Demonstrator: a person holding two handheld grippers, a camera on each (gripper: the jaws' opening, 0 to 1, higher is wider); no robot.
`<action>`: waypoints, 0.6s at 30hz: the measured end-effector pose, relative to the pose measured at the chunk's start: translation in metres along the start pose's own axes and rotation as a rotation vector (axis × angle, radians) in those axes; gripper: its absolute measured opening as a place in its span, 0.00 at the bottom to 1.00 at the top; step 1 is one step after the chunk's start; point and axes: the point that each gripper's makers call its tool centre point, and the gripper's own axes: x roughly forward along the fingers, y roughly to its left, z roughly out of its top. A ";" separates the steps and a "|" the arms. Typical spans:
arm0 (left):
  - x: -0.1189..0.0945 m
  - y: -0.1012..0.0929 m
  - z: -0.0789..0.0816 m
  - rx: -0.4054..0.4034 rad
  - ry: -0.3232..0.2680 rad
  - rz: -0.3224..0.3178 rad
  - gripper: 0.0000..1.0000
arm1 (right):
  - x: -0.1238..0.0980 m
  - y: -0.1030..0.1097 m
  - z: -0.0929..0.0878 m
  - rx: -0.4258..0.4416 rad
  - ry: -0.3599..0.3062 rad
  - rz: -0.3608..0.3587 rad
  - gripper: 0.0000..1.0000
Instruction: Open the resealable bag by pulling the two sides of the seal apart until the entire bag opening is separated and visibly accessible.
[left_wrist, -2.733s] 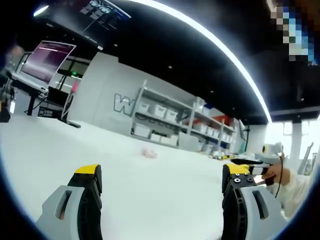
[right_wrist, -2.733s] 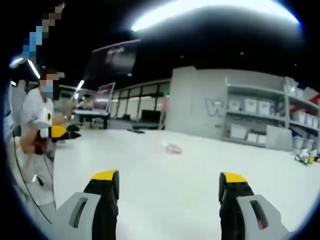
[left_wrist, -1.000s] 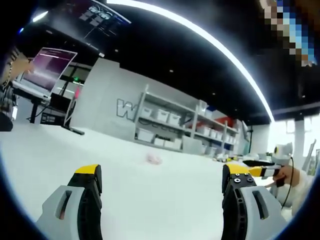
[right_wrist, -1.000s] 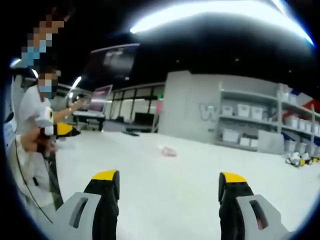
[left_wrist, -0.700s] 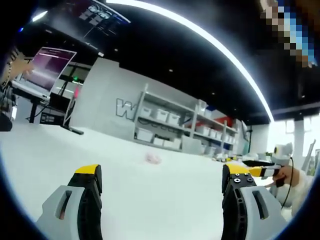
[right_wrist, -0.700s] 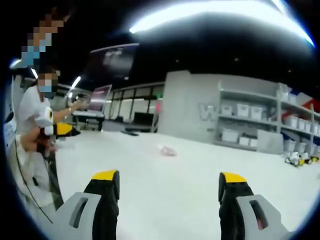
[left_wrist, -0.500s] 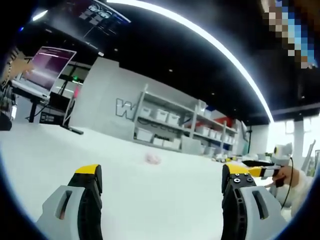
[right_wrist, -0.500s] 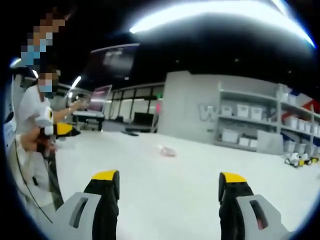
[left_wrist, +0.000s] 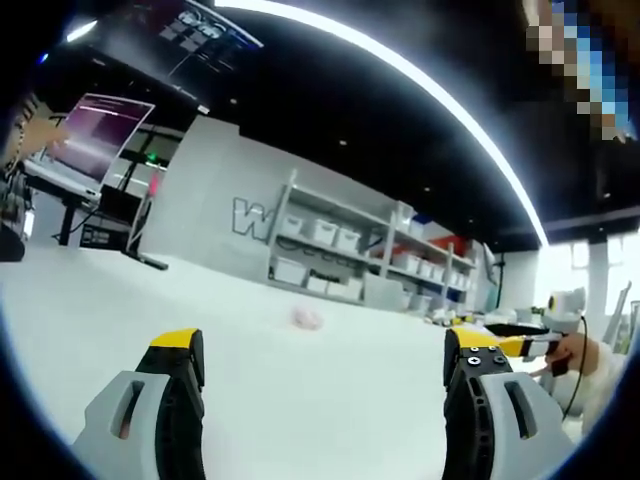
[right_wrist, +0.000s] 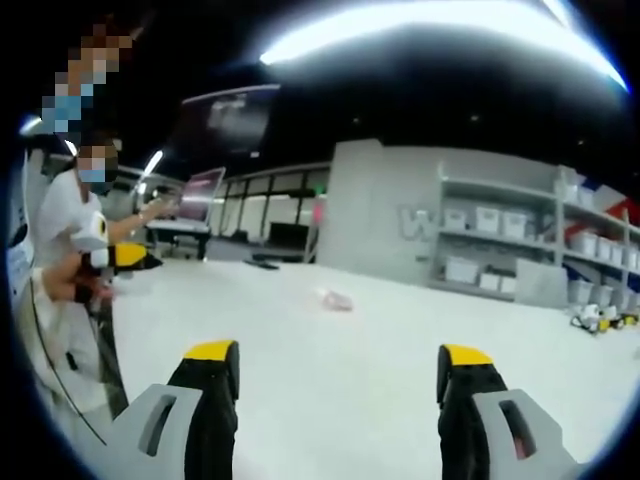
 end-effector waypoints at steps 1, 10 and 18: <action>0.000 0.000 0.000 0.001 0.000 0.001 0.99 | 0.000 0.001 0.000 0.001 0.000 0.002 0.82; -0.002 0.001 0.001 0.001 -0.004 0.004 0.99 | -0.001 0.001 0.003 -0.002 -0.002 0.000 0.82; -0.003 0.001 0.002 0.001 -0.007 0.005 0.99 | -0.004 0.000 0.002 -0.003 -0.002 -0.006 0.82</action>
